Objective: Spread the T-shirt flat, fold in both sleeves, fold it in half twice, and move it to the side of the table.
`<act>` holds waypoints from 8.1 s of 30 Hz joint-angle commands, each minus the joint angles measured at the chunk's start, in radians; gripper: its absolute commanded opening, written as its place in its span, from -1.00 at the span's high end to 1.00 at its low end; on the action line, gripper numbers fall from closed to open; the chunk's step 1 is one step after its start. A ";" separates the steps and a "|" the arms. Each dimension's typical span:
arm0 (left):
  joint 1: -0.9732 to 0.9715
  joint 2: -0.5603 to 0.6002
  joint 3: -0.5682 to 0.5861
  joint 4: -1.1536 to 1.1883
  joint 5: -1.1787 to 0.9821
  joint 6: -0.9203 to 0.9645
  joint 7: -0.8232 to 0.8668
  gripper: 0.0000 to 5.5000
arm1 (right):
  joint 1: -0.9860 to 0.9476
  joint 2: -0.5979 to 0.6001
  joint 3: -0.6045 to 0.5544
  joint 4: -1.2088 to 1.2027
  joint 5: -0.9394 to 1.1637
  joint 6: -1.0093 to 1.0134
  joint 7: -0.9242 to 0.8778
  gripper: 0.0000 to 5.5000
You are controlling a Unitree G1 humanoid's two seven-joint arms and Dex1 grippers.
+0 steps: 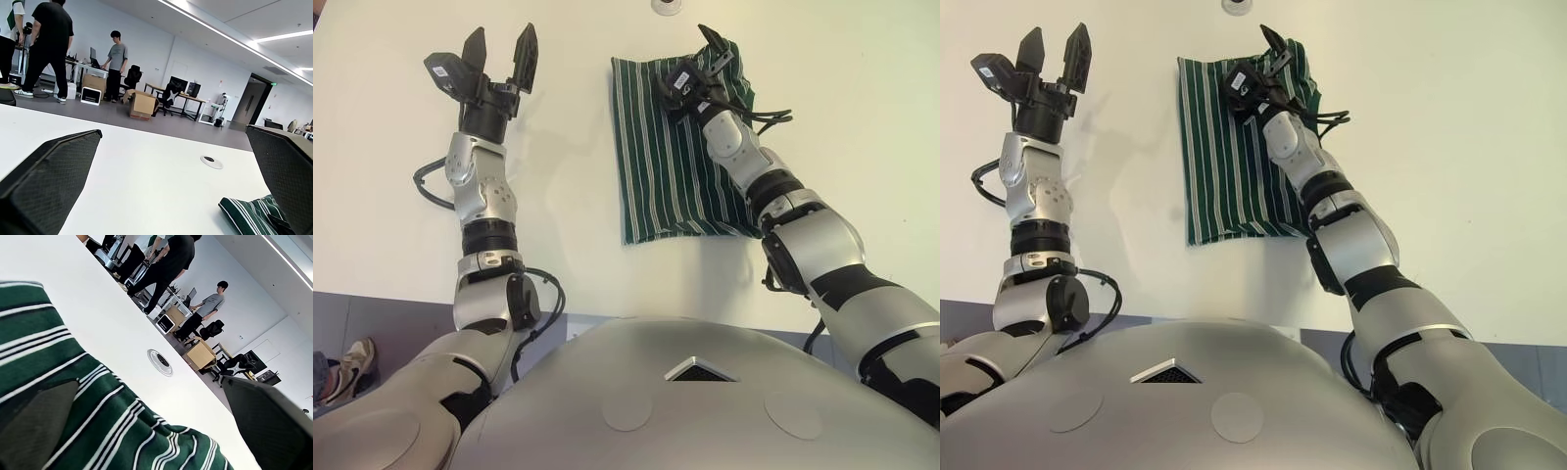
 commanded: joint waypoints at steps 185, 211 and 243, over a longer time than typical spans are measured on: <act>0.592 0.801 -0.637 -0.723 0.249 -0.710 0.020 0.99 | 1.106 -0.892 -0.289 -1.364 0.816 -0.153 1.323 1.00; 0.179 0.381 -0.537 -0.031 0.713 -0.478 0.258 0.99 | 0.588 -0.526 -0.184 -0.913 0.222 -0.069 0.863 1.00; -0.042 0.148 -0.381 0.252 0.310 0.010 -0.011 -0.49 | 0.491 -0.321 -0.348 -0.669 0.686 0.321 1.002 -0.66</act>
